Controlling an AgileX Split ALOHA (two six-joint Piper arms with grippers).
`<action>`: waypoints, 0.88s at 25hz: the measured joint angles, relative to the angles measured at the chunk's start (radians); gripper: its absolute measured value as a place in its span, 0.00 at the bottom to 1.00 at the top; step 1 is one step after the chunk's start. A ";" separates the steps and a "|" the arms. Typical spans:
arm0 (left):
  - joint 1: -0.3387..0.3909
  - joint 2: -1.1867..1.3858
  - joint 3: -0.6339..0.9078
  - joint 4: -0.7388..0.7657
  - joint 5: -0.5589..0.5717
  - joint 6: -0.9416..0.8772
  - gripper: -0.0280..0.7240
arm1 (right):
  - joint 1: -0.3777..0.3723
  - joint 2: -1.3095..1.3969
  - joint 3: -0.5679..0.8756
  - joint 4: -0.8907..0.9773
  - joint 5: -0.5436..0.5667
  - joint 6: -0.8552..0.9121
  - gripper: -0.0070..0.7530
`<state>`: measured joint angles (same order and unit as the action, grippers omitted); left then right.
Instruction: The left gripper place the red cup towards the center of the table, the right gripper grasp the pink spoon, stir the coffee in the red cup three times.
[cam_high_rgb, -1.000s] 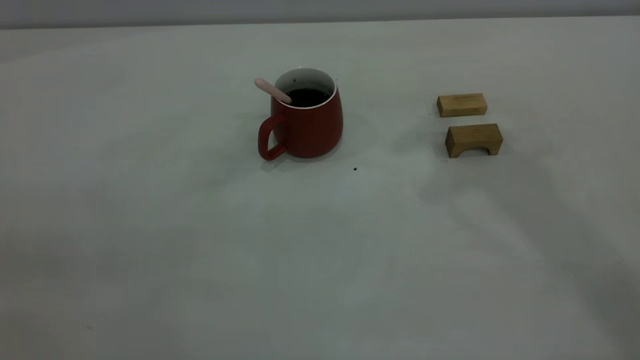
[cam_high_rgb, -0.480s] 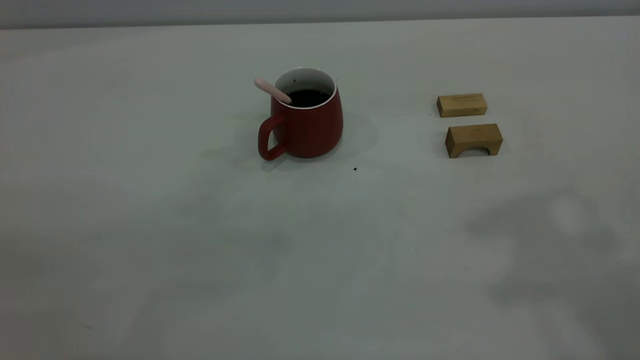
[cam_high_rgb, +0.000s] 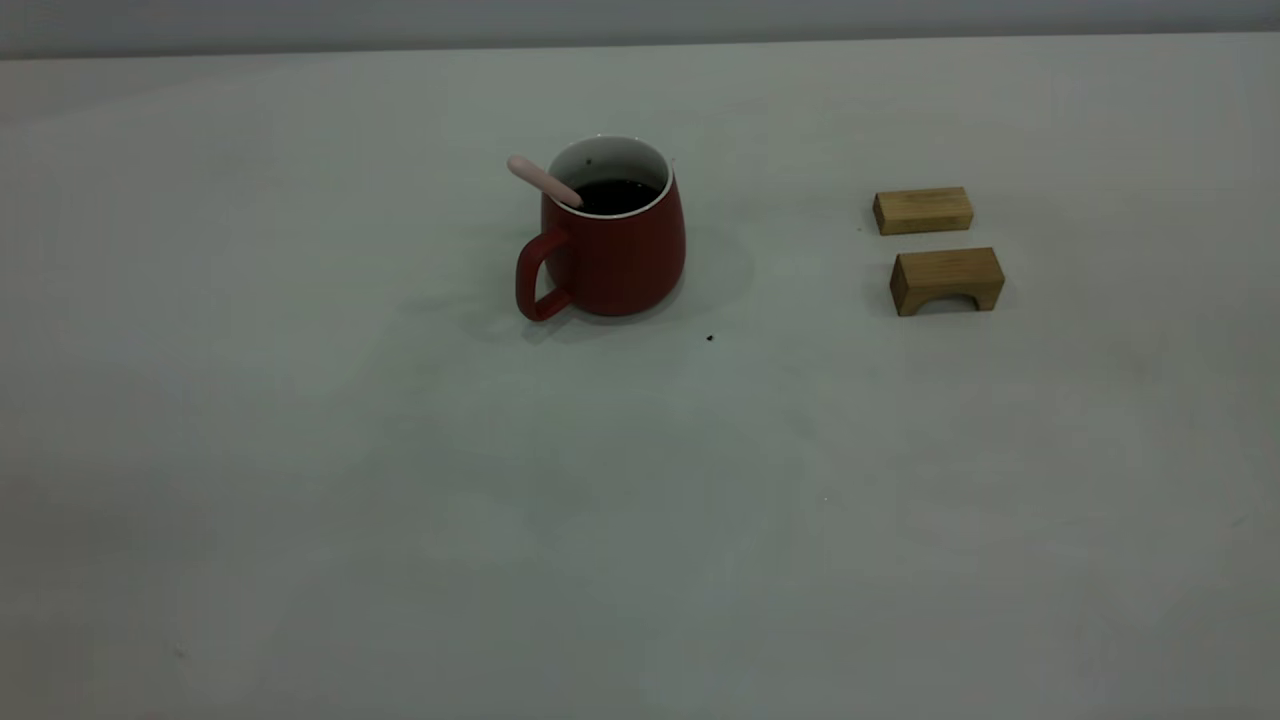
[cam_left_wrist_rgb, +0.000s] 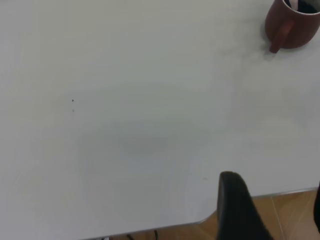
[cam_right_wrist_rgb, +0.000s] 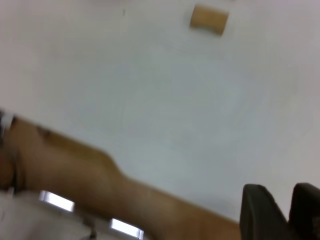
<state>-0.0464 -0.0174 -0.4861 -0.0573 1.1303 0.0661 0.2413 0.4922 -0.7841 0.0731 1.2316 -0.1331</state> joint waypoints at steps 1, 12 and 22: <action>0.000 0.000 0.000 0.000 0.000 0.000 0.63 | -0.023 -0.060 0.016 -0.005 -0.004 0.000 0.25; 0.000 0.000 0.000 0.000 0.000 0.000 0.63 | -0.150 -0.468 0.226 0.015 -0.074 0.040 0.26; 0.000 0.000 0.000 0.000 0.000 -0.001 0.63 | -0.150 -0.470 0.314 0.011 -0.093 0.042 0.28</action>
<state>-0.0464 -0.0174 -0.4861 -0.0573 1.1303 0.0652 0.0913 0.0219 -0.4696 0.0838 1.1385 -0.0911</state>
